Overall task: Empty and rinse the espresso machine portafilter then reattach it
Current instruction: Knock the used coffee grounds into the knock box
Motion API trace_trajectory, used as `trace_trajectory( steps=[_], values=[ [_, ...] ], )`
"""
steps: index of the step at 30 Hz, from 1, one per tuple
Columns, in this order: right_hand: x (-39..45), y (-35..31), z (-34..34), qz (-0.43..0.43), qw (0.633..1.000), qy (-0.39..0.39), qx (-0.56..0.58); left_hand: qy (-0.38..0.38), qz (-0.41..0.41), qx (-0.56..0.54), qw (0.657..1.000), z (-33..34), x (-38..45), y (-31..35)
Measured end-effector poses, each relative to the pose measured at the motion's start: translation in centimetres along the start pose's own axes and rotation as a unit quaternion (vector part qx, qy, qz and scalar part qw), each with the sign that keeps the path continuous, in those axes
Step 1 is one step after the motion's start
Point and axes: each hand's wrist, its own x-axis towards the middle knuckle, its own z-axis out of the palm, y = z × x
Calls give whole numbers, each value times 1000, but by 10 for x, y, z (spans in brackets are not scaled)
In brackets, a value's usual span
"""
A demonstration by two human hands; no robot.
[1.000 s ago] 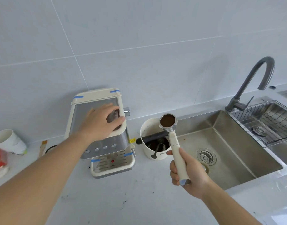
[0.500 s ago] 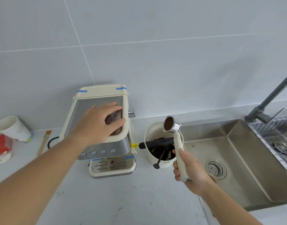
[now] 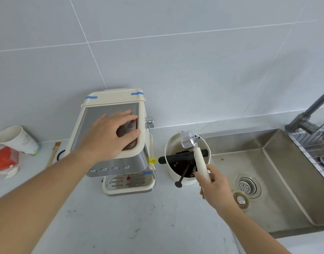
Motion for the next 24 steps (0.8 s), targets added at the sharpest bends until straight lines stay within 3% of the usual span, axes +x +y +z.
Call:
trace_trajectory(
  steps=[9, 18, 24],
  values=[
    [3, 4, 5, -18, 993, 5, -120, -1, 0, -4, 1000, 0, 0, 0],
    [-1, 4, 4, -35, 996, 13, -79, 4, 5, 0, 1000, 0, 0, -1],
    [5, 5, 5, -27, 990, 2, -137, -1, -1, -2, 1000, 0, 0, -2]
  ],
)
